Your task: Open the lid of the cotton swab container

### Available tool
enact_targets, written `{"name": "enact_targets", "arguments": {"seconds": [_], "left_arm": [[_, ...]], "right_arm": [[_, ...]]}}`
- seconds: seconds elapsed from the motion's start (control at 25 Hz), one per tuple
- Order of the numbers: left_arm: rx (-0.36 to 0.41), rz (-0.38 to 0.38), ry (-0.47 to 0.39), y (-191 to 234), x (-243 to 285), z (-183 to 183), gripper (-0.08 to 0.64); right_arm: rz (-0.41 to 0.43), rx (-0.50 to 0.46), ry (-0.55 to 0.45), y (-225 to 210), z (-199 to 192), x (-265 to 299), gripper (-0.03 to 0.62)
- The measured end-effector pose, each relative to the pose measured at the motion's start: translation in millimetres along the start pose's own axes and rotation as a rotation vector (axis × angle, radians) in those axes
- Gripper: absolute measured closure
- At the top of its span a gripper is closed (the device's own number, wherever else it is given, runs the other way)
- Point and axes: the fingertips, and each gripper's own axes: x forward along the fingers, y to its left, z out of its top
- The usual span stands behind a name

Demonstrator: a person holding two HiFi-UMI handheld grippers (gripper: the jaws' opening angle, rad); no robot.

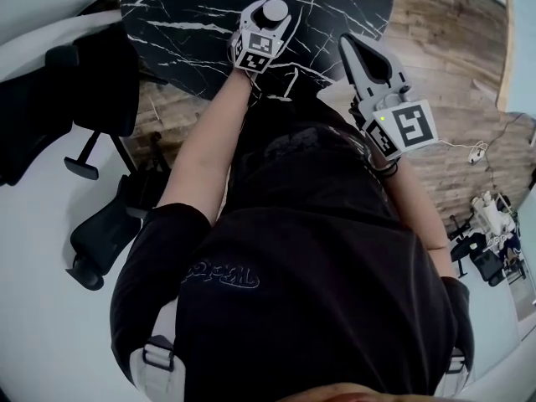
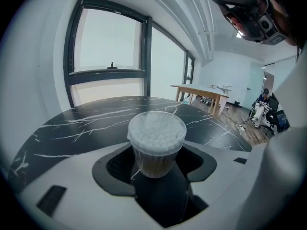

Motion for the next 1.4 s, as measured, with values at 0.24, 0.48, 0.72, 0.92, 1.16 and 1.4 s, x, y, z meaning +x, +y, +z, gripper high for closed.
{"name": "enact_targets", "arguments": {"seconds": [0.24,0.48,0.72,0.92,1.16,1.4], "left_arm": [[0.037,-0.021,-0.003,0.7,-13.4,21.9,0.291],[0.011,-0.052,-0.026,-9.8,-33.3,46.0,0.291],[0.009,-0.060,-0.059,-19.9,-57.1,74.4,0.291],[0.054,-0.114,-0.041,-35.3,-74.0,85.9,0.291],[0.093,-0.161,-0.033,-61.4,-102.6,104.7,0.291],[0.130,-0.197,-0.026,-101.9,-139.3,125.8,0.291]], "right_arm": [[0.022,-0.002,-0.020,1.3,5.4,-9.3,0.569],[0.051,-0.032,-0.044,6.1,17.3,-17.1,0.569],[0.078,-0.129,-0.044,9.0,27.1,-29.8,0.569],[0.108,-0.146,-0.048,8.2,26.2,-43.0,0.569],[0.213,-0.221,-0.038,20.4,22.8,-55.3,0.569],[0.281,-0.293,-0.037,25.3,20.5,-78.4,0.569]]}}
